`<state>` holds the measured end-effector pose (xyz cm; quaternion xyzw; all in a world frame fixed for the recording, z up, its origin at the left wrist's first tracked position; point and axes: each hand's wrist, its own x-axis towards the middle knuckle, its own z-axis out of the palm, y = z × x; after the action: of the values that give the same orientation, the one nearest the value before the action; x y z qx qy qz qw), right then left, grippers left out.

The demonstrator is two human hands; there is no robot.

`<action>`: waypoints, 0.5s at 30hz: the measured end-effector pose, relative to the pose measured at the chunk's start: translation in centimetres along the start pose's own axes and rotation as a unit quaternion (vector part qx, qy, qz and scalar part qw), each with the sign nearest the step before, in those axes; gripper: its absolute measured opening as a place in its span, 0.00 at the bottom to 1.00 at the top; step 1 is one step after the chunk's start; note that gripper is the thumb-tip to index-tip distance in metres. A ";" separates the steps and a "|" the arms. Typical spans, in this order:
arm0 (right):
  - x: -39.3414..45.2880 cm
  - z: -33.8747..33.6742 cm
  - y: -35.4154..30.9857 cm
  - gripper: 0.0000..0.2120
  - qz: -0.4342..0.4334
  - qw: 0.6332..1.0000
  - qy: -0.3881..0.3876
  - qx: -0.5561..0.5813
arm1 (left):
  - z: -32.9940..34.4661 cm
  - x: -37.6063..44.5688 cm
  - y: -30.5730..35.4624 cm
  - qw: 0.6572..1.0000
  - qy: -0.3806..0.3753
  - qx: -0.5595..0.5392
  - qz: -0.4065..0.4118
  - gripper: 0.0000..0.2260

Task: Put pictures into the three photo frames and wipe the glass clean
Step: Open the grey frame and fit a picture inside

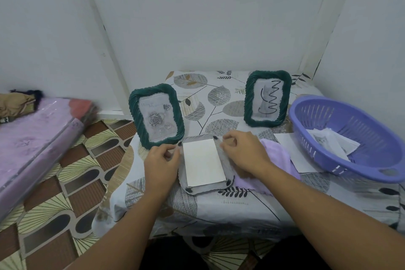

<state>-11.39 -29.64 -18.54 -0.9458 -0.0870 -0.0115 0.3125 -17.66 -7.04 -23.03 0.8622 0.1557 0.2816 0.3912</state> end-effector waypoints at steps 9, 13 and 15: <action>0.6 -1.7 2.2 0.28 0.096 0.990 -0.022 -0.103 | 0.1 0.1 0.1 0.999 -0.006 0.023 -0.023 0.06; 0.5 -1.6 2.6 0.30 0.110 0.983 -0.048 -0.136 | -0.1 -0.1 0.6 0.999 -0.015 0.013 -0.027 0.07; 0.6 -1.5 2.6 0.30 0.111 0.983 -0.049 -0.137 | -0.2 -0.2 0.8 0.999 -0.020 0.006 -0.029 0.08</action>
<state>-10.32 -32.49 -18.79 -0.9830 0.0055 0.0582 0.1742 -17.92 -7.54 -22.34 0.8653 0.1744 0.2518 0.3967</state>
